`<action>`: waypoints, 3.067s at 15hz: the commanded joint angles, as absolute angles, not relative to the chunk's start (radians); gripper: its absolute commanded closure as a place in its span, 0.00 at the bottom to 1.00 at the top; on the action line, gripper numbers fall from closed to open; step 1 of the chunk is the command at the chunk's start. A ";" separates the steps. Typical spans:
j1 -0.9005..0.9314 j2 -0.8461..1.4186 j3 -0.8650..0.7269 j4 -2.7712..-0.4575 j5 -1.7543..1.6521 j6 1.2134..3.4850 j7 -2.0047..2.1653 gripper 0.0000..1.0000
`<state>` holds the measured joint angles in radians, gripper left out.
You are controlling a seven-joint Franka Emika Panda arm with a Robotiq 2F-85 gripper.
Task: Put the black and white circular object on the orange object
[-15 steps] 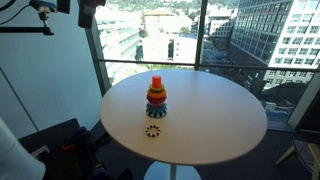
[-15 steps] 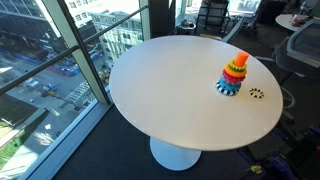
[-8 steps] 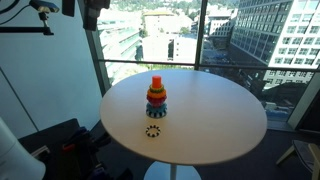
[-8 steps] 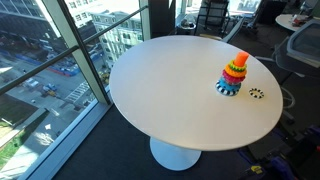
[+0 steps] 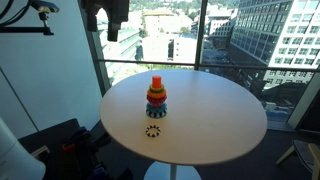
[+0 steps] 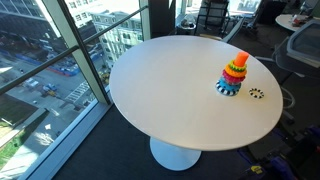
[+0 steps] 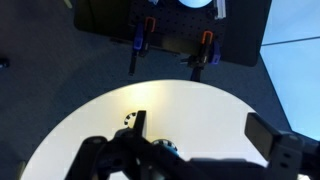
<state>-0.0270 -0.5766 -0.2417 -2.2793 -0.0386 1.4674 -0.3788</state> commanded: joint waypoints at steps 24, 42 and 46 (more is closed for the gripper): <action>-0.066 -0.307 -0.167 -2.497 -0.085 2.022 -0.290 0.00; -0.068 -0.048 -0.146 -2.482 -0.035 2.334 -0.229 0.00; -0.069 0.044 -0.122 -2.479 -0.068 2.413 -0.204 0.00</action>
